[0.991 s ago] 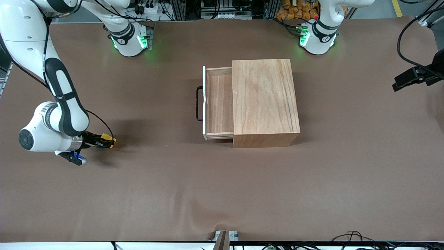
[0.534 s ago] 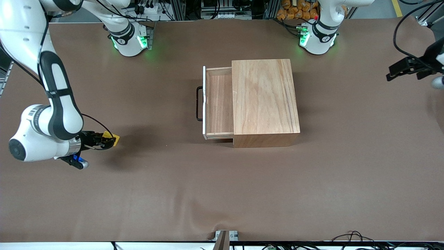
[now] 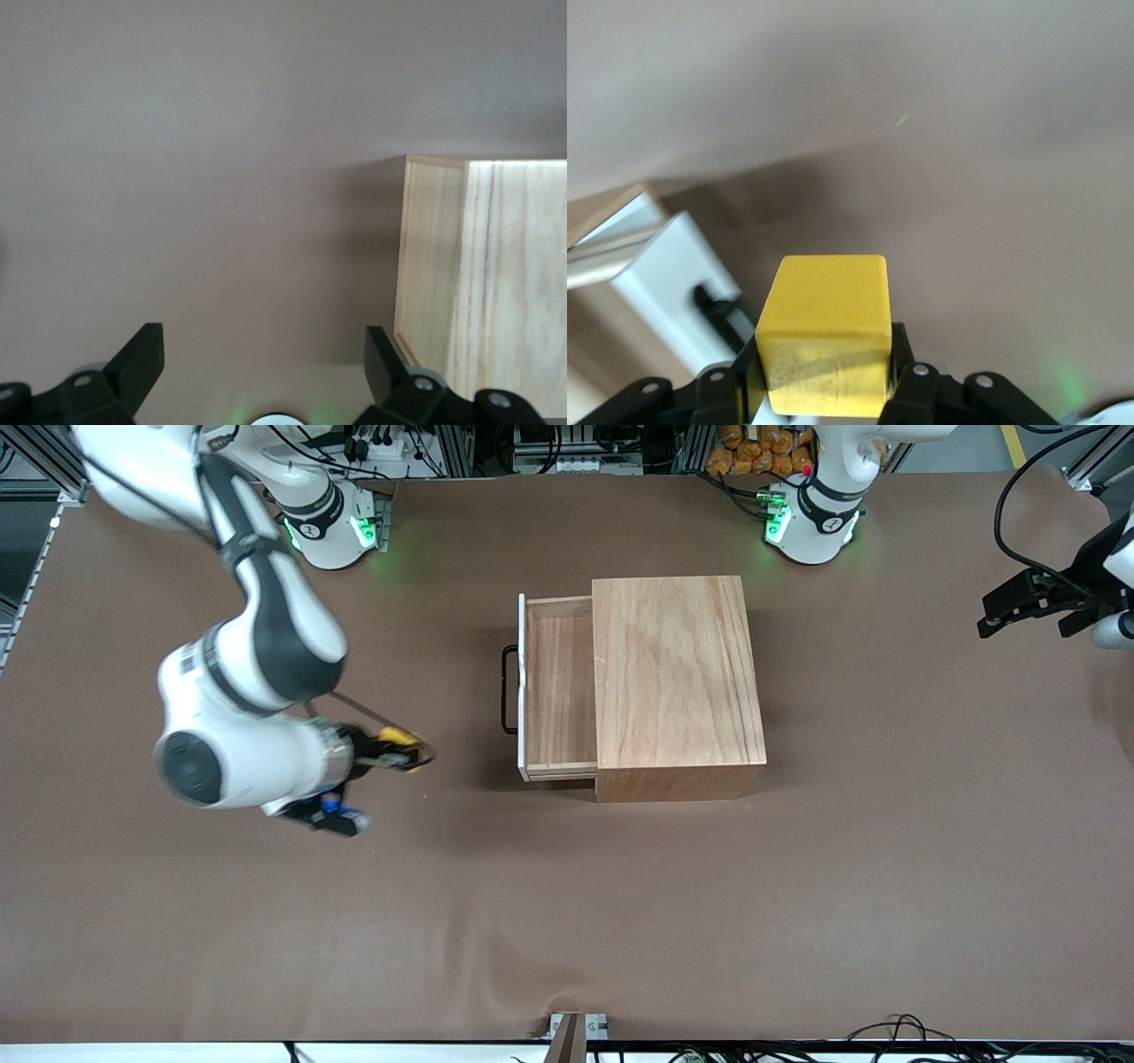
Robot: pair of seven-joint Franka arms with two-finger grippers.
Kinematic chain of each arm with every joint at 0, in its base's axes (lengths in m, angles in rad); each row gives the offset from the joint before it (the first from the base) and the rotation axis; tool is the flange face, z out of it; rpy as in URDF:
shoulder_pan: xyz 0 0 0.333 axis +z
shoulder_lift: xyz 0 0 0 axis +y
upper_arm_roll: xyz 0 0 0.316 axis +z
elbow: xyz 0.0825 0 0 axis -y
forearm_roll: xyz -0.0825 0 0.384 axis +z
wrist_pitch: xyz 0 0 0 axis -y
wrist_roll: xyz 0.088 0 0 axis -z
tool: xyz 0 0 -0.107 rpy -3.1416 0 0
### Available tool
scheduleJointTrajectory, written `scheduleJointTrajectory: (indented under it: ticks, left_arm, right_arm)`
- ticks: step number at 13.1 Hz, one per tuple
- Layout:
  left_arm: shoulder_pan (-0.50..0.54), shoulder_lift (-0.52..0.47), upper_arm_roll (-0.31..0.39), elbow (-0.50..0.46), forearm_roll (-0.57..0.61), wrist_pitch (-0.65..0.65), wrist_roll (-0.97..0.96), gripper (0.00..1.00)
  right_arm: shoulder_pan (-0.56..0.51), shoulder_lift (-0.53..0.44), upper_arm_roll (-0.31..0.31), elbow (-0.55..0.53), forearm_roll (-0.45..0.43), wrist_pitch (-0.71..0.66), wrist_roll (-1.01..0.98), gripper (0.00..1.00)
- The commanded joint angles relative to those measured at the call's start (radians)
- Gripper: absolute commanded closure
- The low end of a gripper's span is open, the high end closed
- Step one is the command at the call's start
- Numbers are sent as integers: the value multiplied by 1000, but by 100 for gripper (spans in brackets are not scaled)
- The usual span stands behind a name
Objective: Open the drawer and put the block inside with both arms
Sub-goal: 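Carry the yellow cube with the right gripper over the open drawer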
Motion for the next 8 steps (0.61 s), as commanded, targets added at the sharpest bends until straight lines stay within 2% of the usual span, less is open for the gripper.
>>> scheduleJointTrajectory:
  ticks: [1,3,5,6,8]
  left_arm:
    - [1,54,1,92,-12,-9,1,0]
    - [13,88,3,138,-24,-8,9,0]
    - [24,102,-14,141,-26,-5,7,0]
    - [84,110,-81,141,-29,0,10,0]
    - [314,104,-314,138,-40,0,18,0]
  right_arm:
    - [57,-1,96,14,-42,11,108,100]
    - [156,-1,97,5,-65,43,152,100]
    - [208,-1,97,-52,-121,95,183,100]
    - [231,1,99,-70,-125,115,205,100]
    - [259,4,99,-87,-126,141,237,100]
